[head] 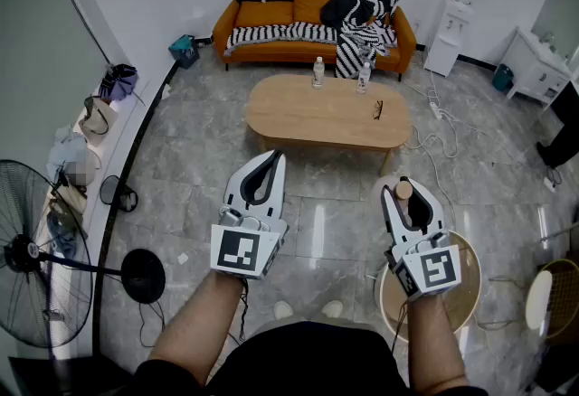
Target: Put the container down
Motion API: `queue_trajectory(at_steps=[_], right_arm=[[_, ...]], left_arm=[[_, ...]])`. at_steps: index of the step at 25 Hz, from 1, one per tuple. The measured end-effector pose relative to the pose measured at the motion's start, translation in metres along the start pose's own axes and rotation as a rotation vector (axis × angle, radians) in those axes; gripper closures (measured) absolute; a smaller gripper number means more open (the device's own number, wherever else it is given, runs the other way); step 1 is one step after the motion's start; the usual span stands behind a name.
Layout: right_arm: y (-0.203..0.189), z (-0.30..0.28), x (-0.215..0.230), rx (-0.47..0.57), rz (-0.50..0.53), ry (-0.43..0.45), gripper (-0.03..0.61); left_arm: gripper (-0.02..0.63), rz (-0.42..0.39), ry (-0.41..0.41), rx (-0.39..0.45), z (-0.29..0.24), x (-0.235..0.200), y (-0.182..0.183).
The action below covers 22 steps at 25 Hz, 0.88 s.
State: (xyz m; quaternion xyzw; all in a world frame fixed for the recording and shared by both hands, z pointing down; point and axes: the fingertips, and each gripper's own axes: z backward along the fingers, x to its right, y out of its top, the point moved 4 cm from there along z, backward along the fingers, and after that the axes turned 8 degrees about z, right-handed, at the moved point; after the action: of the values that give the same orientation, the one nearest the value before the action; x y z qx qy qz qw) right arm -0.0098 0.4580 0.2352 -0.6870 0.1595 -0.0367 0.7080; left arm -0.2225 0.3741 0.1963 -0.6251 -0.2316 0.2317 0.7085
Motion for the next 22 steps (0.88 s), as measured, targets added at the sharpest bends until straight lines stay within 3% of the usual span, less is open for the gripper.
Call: queue_trajectory(at_steps=[10,16,22], right_arm=[[0.008,-0.013,-0.04,-0.011,-0.009,-0.004,0.426],[0.007,-0.017,-0.051,-0.044,0.031,-0.04,0.426],[0.007,-0.023,-0.065,-0.034,-0.009,-0.057,0.426]], left_arm=[[0.6,0.05,-0.016,0.032,0.026,-0.037,-0.006],[0.6,0.036,-0.009,-0.008,0.036,-0.06,-0.011],[0.6,0.059,-0.036,0.036,0.045,-0.068,-0.019]])
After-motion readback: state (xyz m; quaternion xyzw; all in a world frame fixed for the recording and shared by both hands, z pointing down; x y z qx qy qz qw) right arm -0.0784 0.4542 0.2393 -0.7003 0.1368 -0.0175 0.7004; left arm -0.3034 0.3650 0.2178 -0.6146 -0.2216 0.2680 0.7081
